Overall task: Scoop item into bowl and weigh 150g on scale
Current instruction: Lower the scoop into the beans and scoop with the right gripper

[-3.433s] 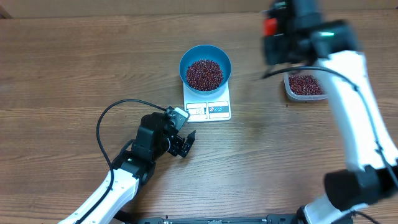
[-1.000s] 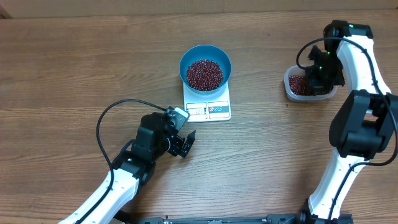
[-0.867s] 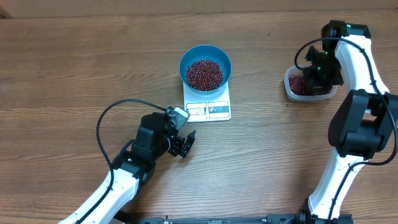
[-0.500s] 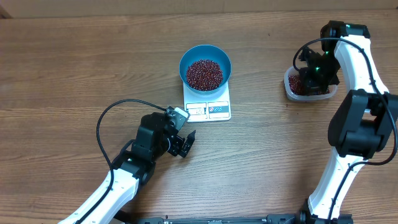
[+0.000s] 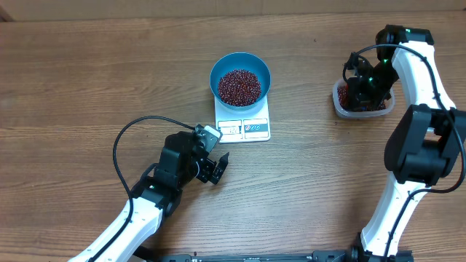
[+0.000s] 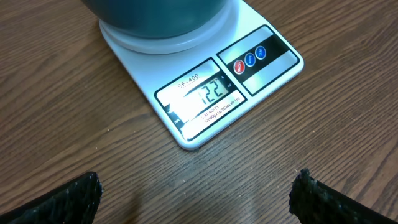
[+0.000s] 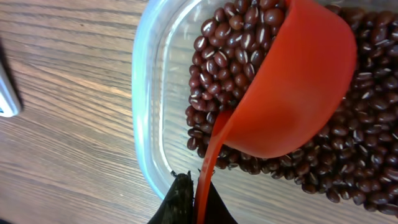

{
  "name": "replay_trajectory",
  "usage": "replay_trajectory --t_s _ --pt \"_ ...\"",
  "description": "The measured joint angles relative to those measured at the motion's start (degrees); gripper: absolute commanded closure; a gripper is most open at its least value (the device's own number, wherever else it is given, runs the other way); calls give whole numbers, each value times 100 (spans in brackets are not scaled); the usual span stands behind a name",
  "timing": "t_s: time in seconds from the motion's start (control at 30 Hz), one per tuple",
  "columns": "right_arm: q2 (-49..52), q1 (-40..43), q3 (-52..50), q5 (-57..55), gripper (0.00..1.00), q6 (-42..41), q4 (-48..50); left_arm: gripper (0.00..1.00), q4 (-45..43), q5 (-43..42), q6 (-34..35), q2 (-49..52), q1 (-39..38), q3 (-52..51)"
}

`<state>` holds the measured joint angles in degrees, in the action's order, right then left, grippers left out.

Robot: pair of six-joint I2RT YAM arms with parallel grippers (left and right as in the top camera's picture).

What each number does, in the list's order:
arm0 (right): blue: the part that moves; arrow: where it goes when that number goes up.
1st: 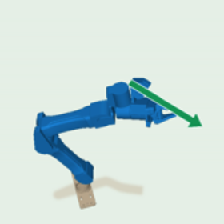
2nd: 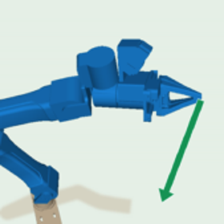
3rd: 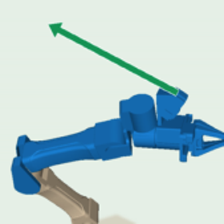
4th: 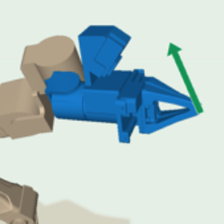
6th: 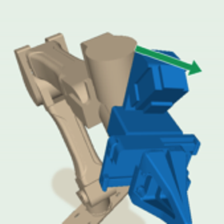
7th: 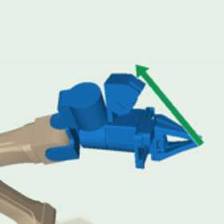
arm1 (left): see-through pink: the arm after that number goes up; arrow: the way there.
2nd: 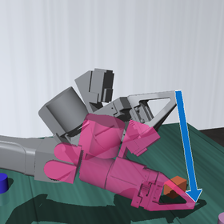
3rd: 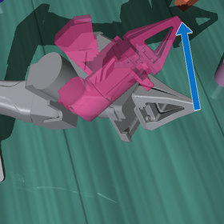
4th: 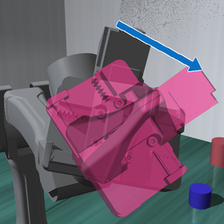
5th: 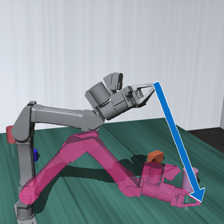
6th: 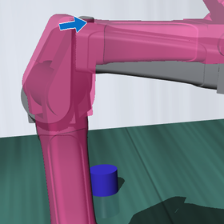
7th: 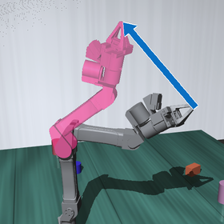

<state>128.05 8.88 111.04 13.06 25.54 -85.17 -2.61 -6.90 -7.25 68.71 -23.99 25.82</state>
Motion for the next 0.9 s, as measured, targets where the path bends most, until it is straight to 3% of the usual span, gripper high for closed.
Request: replay_trajectory --t_s 0.5,0.9 --pt "83 557 -7 1416 96 254 -199 0 0 0 0 0 0 0" --pt "96 903 -7 1888 96 269 -238 0 -2 0 0 0 0 0"
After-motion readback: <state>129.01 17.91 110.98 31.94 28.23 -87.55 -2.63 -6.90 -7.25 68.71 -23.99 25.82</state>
